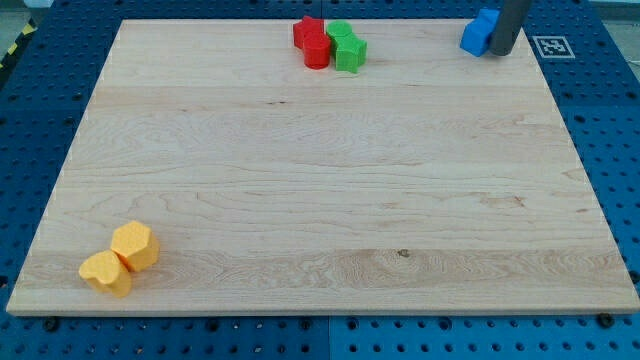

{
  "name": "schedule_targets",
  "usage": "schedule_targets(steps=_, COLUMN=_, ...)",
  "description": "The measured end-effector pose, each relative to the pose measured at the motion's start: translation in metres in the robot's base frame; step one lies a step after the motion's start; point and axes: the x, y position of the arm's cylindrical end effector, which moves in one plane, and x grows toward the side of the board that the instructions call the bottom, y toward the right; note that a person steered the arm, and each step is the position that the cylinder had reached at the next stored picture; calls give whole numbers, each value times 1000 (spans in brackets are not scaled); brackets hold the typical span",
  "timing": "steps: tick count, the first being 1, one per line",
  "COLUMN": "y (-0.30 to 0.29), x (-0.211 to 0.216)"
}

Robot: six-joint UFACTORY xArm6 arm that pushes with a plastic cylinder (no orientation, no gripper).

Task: Push the yellow heart along with the yellow hexagon a bit up

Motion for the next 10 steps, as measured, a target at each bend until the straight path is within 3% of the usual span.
schedule_targets(steps=3, y=-108, x=119)
schedule_targets(steps=7, y=-489, x=219)
schedule_targets(steps=8, y=-541, x=261)
schedule_targets(steps=9, y=-543, x=328)
schedule_targets(steps=10, y=-532, x=351)
